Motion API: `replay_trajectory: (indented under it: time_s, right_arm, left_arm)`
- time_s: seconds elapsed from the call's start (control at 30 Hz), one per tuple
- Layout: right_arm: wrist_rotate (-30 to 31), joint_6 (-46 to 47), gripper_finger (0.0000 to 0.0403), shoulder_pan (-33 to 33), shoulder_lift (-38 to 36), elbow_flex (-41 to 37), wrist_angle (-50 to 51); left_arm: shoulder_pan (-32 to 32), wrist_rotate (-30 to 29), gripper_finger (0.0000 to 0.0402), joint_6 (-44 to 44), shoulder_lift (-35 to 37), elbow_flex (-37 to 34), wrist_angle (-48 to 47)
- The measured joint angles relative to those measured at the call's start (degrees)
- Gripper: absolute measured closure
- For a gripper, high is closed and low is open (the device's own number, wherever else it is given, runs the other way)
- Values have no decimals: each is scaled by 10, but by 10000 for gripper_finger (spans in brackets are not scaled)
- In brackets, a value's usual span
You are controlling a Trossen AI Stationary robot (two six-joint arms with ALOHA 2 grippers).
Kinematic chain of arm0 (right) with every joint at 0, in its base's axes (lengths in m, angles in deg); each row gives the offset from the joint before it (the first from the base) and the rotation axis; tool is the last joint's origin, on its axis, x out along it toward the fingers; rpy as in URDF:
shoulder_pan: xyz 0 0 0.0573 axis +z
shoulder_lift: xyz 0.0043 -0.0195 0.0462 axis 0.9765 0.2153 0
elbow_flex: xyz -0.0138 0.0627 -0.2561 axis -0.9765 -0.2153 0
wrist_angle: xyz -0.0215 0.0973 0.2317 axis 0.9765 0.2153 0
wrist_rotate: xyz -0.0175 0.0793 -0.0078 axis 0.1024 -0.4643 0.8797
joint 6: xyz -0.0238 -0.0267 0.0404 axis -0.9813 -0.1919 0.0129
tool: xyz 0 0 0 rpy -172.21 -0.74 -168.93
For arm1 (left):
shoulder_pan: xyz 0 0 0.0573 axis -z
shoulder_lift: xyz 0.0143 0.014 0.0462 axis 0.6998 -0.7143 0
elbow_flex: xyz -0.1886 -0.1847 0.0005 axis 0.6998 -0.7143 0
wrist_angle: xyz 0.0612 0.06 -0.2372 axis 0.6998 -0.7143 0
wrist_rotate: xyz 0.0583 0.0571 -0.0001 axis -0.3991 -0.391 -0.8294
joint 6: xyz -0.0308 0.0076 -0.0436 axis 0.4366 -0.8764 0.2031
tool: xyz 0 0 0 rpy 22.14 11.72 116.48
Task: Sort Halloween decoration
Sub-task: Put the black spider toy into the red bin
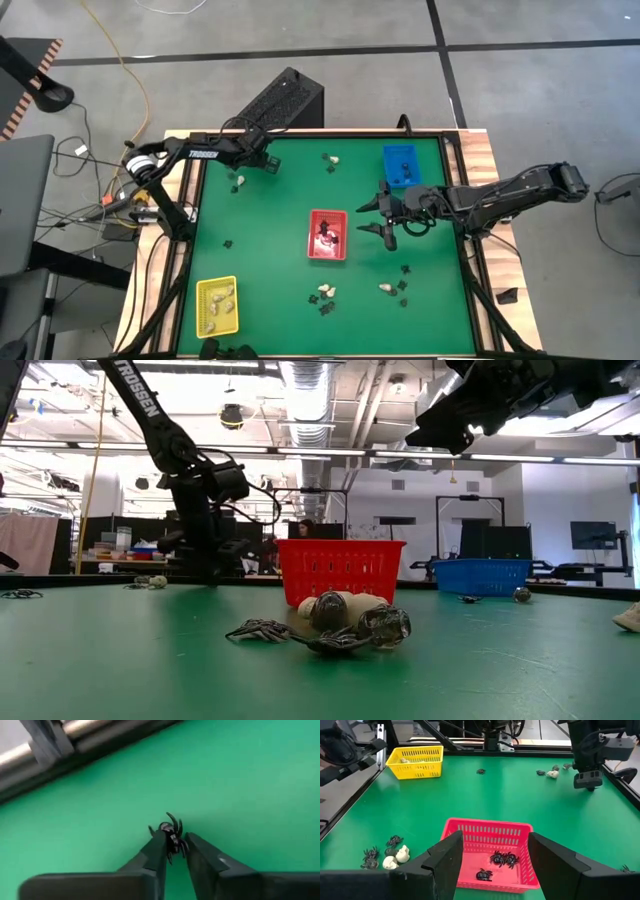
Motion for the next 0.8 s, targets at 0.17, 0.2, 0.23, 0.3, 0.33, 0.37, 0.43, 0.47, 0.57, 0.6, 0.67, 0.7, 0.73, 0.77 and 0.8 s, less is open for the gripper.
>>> replay_trajectory:
  time_s: [0.17,0.2,0.23,0.3,0.33,0.37,0.43,0.47,0.57,0.6,0.67,0.7,0.73,0.77,0.8]
  right_arm:
    - [0,0,148,0,0,0,0]
    - [0,0,148,0,0,0,0]
    - [0,0,148,0,0,0,0]
    - [0,0,148,0,0,0,0]
    - [0,0,148,0,0,0,0]
    - [0,0,148,0,0,0,0]
    - [0,0,148,0,0,0,0]
    - [0,0,148,0,0,0,0]
    - [0,0,148,0,0,0,0]
    - [0,0,148,0,0,0,0]
    - [0,0,148,0,0,0,0]
    - [0,0,148,0,0,0,0]
    - [0,0,148,0,0,0,0]
    - [0,0,148,0,0,0,0]
    - [0,0,148,0,0,0,0]
  left_arm:
    - [9,-2,395,-6,19,-1,-1]
    - [15,3,397,-8,26,-1,-1]
    - [20,13,398,-11,35,-1,-2]
    - [30,49,398,-15,54,-2,-8]
    - [36,67,399,-15,62,-2,-8]
    - [43,87,399,-15,72,-2,-7]
    - [60,123,400,-15,91,-2,-4]
    - [72,144,400,-16,98,-2,-1]
    - [121,218,401,-22,112,-2,14]
    - [141,239,401,-22,114,-2,28]
    - [186,272,401,-22,116,-2,61]
    - [212,285,401,-22,116,-2,81]
    - [238,293,401,-23,116,-2,106]
    - [265,295,401,-25,116,-2,131]
    - [289,294,401,-27,116,-2,156]
